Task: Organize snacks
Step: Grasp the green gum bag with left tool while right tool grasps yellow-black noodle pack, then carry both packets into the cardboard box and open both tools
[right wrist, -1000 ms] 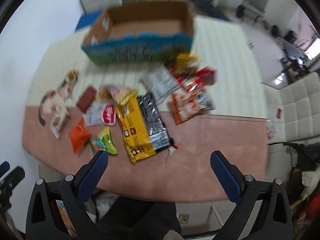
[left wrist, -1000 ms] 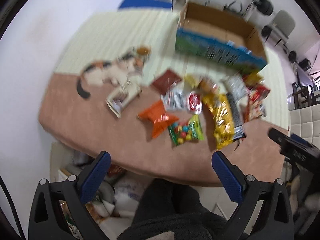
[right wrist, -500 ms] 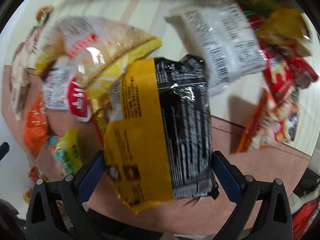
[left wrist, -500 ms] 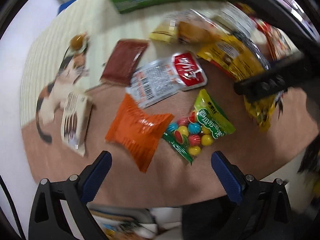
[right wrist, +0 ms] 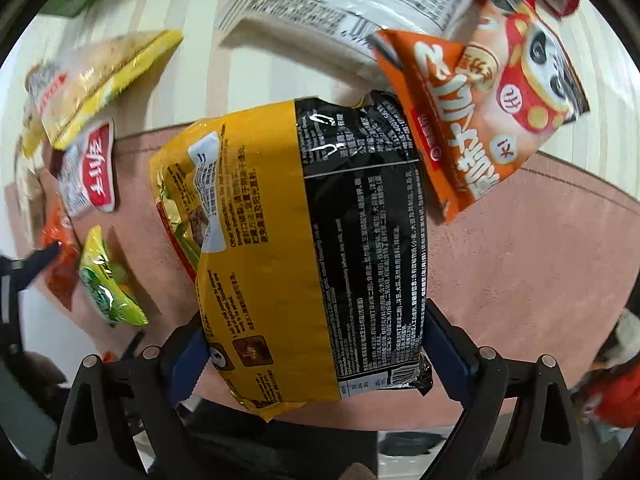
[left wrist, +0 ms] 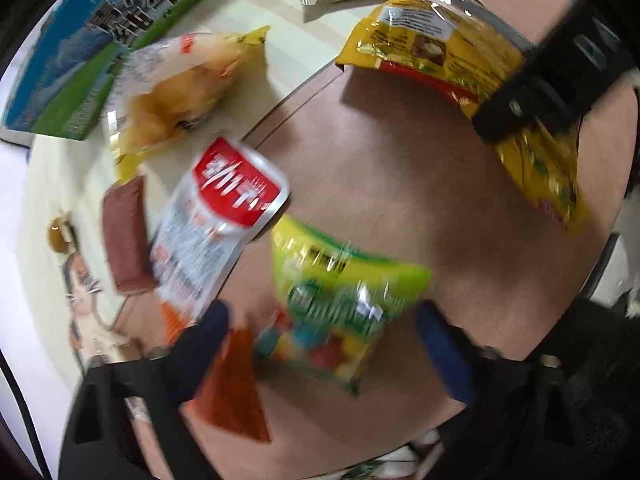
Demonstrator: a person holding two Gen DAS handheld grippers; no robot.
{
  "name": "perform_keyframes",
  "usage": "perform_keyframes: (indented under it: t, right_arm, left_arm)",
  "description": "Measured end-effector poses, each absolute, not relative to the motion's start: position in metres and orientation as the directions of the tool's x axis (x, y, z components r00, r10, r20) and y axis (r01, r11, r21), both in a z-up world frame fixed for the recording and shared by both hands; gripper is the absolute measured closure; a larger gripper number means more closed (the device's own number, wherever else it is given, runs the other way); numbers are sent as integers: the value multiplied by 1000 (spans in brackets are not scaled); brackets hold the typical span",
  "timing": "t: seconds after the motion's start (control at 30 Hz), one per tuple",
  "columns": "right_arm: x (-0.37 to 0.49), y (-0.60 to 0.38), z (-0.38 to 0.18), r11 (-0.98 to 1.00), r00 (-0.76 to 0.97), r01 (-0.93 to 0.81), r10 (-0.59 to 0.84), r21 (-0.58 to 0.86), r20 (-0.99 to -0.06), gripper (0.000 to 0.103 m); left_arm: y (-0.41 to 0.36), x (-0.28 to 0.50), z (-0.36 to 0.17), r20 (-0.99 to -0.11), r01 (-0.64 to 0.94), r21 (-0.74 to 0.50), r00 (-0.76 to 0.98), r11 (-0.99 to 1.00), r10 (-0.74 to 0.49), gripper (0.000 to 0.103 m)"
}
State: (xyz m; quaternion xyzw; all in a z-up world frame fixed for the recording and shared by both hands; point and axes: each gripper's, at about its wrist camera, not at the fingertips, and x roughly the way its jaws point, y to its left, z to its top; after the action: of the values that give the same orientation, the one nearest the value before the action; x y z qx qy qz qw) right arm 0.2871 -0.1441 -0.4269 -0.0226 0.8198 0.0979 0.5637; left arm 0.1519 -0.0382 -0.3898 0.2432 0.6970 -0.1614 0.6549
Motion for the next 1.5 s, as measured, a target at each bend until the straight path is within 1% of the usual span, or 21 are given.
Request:
perform_keyframes:
  t: [0.03, 0.07, 0.13, 0.23, 0.27, 0.3, 0.33, 0.4, 0.43, 0.5, 0.67, 0.7, 0.73, 0.83, 0.9, 0.93, 1.03, 1.13, 1.27, 1.37, 1.5]
  right_arm:
    - [285, -146, -429, 980, -363, -142, 78, 137, -929, 6]
    - [287, -154, -425, 981, -363, -141, 76, 136, -929, 6]
    - [286, -157, -422, 984, -353, -131, 70, 123, -933, 7]
    - [285, -148, -414, 994, -338, -65, 61, 88, -939, 9]
    - [285, -150, -414, 995, -349, -17, 83, 95, -933, 8]
    - [283, -154, -415, 992, -365, 41, 122, 115, -923, 8]
    - [282, -156, -417, 986, -379, 86, 163, 141, -911, 7]
    - [279, -155, -419, 984, -389, 84, 176, 156, -904, 5]
    - [277, -155, -421, 988, -384, 64, 156, 143, -910, 3]
    - [277, -151, -416, 992, -370, 33, 126, 122, -921, 2]
    - [272, -129, -427, 998, -359, -6, 53, 59, -932, 3]
    - [270, -127, -430, 999, -355, -11, 34, 41, -934, 4]
    - [265, -124, -433, 1000, -341, -13, 20, 26, -940, 9]
    - [251, -125, -433, 1000, -291, 7, -13, -16, -956, 14]
    - [246, -128, -426, 999, -280, 31, -15, -24, -960, 14]
    - [241, -130, -423, 999, -272, 46, -14, -27, -962, 14]
    - [229, -136, -413, 996, -251, 89, 17, -6, -968, 14]
    - [221, -145, -389, 990, -217, 124, 94, 68, -972, 14]
    - [224, -154, -342, 974, -149, 129, 203, 184, -968, 14]
    - [259, -156, -287, 960, -80, 97, 269, 262, -960, 14]
    - [323, -159, -234, 944, 2, 40, 327, 326, -945, 14]
  left_arm:
    - [-37, 156, -393, -992, 525, 67, -53, 848, 111, 46]
    - [-32, 161, -396, -993, 478, 49, -75, 877, 96, 50]
    - [-22, 168, -395, -994, 382, 5, -97, 924, 45, 51]
    - [8, 174, -397, -986, 146, -79, -159, 986, -55, 52]
    - [24, 175, -401, -976, 24, -118, -185, 993, -112, 52]
    - [34, 175, -403, -968, -56, -144, -197, 988, -153, 52]
    - [44, 175, -405, -960, -122, -173, -200, 977, -195, 52]
    - [58, 175, -409, -946, -203, -220, -196, 954, -260, 52]
    - [65, 173, -410, -943, -212, -230, -195, 950, -271, 51]
    - [69, 170, -413, -944, -179, -230, -196, 956, -264, 51]
    - [57, 165, -414, -972, -52, -158, -170, 986, -165, 52]
    - [49, 166, -415, -976, -43, -146, -158, 988, -151, 53]
    - [45, 165, -415, -980, -35, -135, -146, 990, -139, 57]
    - [43, 156, -413, -985, -29, -125, -115, 992, -128, 62]
    - [40, 152, -407, -986, -45, -131, -97, 990, -135, 63]
    - [36, 148, -394, -987, -47, -129, -93, 990, -133, 64]
    - [49, 140, -384, -987, -79, -136, -79, 988, -142, 65]
    - [54, 140, -360, -985, -110, -165, -38, 980, -170, 65]
    - [70, 157, -299, -974, -133, -226, 53, 965, -221, 65]
    - [80, 193, -235, -960, -149, -265, 135, 953, -246, 65]
    - [57, 274, -188, -933, -158, -334, 199, 929, -301, 65]
